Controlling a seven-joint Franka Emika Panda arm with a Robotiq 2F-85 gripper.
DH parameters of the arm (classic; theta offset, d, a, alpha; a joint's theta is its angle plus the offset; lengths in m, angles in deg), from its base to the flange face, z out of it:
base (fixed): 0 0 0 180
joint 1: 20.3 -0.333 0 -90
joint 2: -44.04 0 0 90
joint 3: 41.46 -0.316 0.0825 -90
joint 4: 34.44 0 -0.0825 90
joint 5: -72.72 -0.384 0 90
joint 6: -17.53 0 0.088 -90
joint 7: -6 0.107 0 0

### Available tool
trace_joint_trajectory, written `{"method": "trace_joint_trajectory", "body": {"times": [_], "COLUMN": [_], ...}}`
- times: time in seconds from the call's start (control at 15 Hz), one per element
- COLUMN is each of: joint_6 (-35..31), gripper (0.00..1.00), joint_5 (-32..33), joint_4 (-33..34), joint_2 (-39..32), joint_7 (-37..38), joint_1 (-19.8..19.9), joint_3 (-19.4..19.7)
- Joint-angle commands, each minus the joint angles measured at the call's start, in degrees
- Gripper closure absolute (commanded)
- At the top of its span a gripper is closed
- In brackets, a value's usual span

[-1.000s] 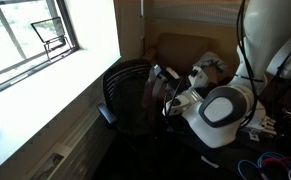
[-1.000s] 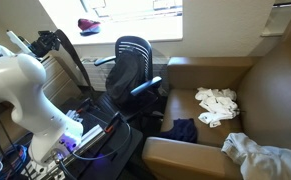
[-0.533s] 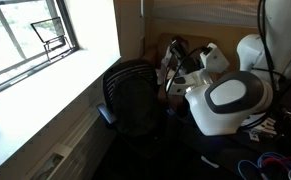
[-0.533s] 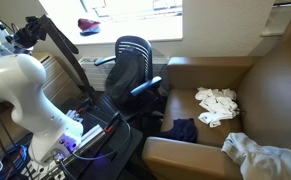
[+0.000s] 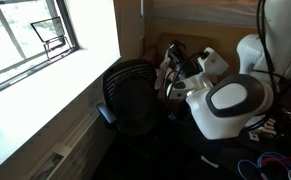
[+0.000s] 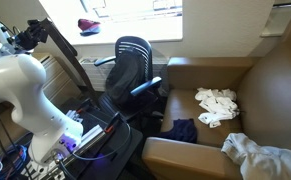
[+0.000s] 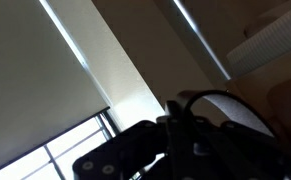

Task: Take the belt off the seat and put it on the back of the chair

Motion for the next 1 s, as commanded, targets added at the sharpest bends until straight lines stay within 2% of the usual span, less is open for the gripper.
{"method": "trace_joint_trajectory", "body": {"times": [0.0,0.07,0.2,0.33,0.53,0.67,0.73,0.8,0.93], "joint_6": [8.78,10.55,14.50,14.41,6.18,-3.43,-6.47,-1.81,-6.20], "gripper": [0.99,0.99,0.99,0.99,0.99,0.99,0.99,0.96,0.96], "joint_5": [2.01,2.59,2.43,2.83,7.38,12.45,9.27,9.36,9.20], "joint_4": [-3.02,-4.03,-3.00,-2.48,-3.36,-4.15,-3.21,-1.66,-2.15], "joint_2": [4.85,9.85,13.53,19.86,29.81,34.05,34.36,31.59,33.88], "joint_7": [-2.01,-3.92,-3.46,-2.64,-0.25,2.22,4.08,1.44,3.17], "joint_1": [1.35,2.04,3.20,4.67,6.82,7.23,8.21,8.81,10.03], "joint_3": [0.52,0.82,1.88,3.75,9.70,16.72,16.30,13.47,15.43]}}
